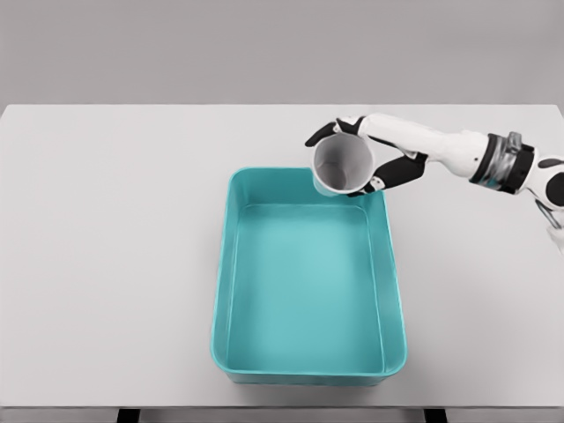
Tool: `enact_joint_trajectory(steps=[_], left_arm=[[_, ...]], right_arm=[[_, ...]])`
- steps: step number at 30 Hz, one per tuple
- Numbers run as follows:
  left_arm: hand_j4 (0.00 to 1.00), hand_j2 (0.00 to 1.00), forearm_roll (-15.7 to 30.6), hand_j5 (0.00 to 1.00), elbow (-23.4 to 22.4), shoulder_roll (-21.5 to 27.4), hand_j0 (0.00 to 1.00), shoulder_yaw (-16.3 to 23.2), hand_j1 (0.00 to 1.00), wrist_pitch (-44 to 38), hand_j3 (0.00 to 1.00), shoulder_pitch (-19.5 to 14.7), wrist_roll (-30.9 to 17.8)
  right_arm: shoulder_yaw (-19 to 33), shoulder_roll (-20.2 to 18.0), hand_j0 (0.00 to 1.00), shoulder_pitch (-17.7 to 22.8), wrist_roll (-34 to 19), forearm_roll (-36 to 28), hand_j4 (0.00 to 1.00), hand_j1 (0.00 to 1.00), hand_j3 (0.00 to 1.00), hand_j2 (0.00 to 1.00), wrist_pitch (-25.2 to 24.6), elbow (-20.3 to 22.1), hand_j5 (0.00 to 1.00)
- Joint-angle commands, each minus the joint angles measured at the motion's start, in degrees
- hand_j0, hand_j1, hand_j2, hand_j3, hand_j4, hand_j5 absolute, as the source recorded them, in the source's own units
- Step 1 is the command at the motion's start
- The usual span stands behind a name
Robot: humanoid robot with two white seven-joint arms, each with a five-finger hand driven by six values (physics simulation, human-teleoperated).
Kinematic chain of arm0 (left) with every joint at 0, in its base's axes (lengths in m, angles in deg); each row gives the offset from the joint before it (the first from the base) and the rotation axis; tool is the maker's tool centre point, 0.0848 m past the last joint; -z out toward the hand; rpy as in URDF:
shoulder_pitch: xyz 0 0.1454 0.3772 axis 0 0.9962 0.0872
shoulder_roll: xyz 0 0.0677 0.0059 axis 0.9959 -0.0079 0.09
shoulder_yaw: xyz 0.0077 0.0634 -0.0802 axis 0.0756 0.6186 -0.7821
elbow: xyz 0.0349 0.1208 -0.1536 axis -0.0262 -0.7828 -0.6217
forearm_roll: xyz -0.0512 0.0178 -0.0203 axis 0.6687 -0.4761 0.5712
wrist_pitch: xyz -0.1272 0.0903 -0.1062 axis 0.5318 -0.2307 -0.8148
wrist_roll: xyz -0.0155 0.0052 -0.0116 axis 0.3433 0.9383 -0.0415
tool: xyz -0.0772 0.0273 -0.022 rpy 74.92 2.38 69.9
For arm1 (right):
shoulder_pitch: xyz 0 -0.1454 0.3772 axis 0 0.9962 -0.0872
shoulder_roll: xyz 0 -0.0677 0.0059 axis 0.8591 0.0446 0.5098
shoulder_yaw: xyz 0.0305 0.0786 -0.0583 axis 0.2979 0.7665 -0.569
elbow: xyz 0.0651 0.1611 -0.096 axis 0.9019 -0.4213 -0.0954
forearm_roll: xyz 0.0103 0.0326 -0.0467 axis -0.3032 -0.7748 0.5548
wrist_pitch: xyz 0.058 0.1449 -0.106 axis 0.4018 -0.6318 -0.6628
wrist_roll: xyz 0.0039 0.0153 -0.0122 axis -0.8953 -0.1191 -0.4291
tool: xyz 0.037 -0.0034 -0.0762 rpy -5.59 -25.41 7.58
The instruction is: Put the paper cup into the basket with your right arm
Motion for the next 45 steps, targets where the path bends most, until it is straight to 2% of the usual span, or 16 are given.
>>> enact_joint_trajectory(steps=[1, 16, 26, 36, 38, 45], left_arm=[[1.0, 1.0, 0.03, 1.0, 0.02, 0.0, 1.0, -0.02, 1.0, 0.0, 1.0, 0.0, -0.01], [1.0, 1.0, 0.03, 1.0, 0.02, 0.0, 1.0, -0.02, 1.0, 0.0, 1.0, 0.0, -0.01], [1.0, 1.0, 0.03, 1.0, 0.02, 0.0, 1.0, -0.02, 1.0, 0.0, 1.0, 0.0, -0.01], [1.0, 1.0, 0.03, 1.0, 0.02, 0.0, 1.0, -0.02, 1.0, 0.0, 1.0, 0.0, -0.01], [1.0, 1.0, 0.03, 1.0, 0.02, 0.0, 1.0, -0.02, 1.0, 0.0, 1.0, 0.0, -0.01], [1.0, 1.0, 0.03, 1.0, 0.02, 0.0, 1.0, -0.02, 1.0, 0.0, 1.0, -0.09, -0.01]], right_arm=[[-1.36, -0.48, 0.76, 0.0, 0.02, 1.32, 0.76, 0.76, 0.76, 0.76, 0.02, 0.91, 0.76], [-9.8, 0.4, 0.76, -0.09, 0.02, 10.64, 0.76, 0.76, 0.76, 0.76, -0.16, 1.44, 0.76], [-12.44, 1.54, 0.76, -0.35, 0.02, 17.94, 0.76, 0.76, 0.76, 0.76, -0.6, 1.44, 0.76], [-13.67, 2.33, 0.76, -0.62, 0.02, 19.7, 0.76, 0.76, 0.76, 0.76, -0.78, 1.35, 0.76], [-14.29, 2.77, 1.0, -0.7, 0.02, 21.27, 1.0, 1.0, 1.0, 1.0, -0.51, 1.44, 1.0], [-14.11, 3.47, 1.0, -0.7, 0.02, 22.42, 1.0, 1.0, 1.0, 1.0, -0.16, 2.32, 1.0]])
